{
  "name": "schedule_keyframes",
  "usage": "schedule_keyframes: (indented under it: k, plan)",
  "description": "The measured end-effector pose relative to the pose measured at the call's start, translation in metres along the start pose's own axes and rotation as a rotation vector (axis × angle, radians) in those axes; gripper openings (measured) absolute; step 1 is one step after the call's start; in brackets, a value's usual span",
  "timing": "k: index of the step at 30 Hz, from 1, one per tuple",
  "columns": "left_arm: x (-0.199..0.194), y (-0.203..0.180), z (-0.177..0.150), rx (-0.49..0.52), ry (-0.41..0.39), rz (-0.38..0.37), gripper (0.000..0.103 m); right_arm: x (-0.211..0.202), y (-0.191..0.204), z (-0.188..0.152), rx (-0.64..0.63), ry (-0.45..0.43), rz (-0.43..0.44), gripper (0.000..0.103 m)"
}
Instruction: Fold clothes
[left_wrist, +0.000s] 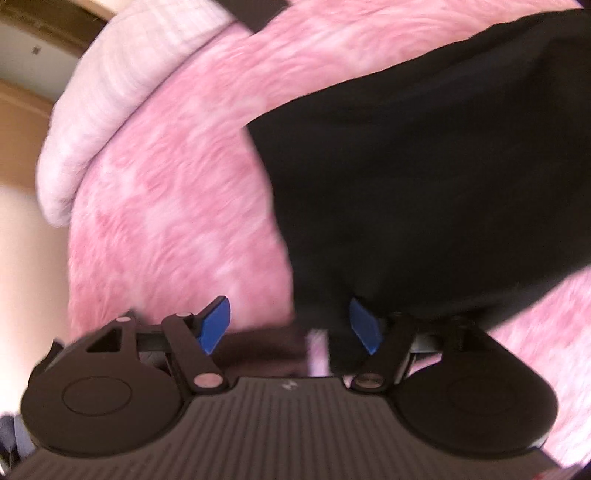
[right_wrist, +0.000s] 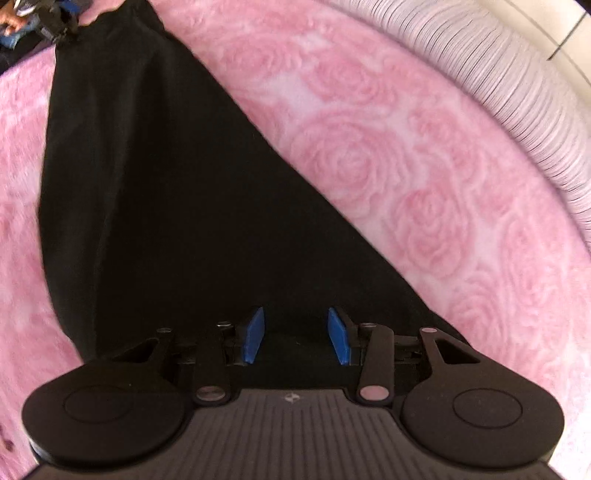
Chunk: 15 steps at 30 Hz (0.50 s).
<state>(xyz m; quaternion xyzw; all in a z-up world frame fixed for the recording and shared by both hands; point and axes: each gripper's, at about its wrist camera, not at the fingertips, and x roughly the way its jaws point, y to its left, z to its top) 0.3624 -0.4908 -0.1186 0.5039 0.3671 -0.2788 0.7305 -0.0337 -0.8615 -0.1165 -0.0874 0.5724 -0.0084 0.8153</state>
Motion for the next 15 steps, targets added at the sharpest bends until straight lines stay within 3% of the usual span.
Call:
schedule_keyframes:
  k: [5,7,11,15]
  plan:
    - [-0.045,-0.012,-0.022,0.04,-0.13,-0.042,0.065,-0.031,0.033,0.001,0.051,-0.039,-0.011,0.047]
    - [-0.058,-0.04,-0.023,0.166,-0.198,-0.042,0.066,-0.036,0.052,-0.002,0.06,-0.035,0.007,0.049]
    - [-0.061,-0.1,-0.026,0.513,-0.3,0.035,0.066,-0.038,0.087,-0.018,0.044,-0.017,0.04,0.05]
    - [-0.049,-0.117,-0.013,0.557,-0.281,0.021,0.059,-0.047,0.104,-0.036,0.072,-0.031,0.054,0.05]
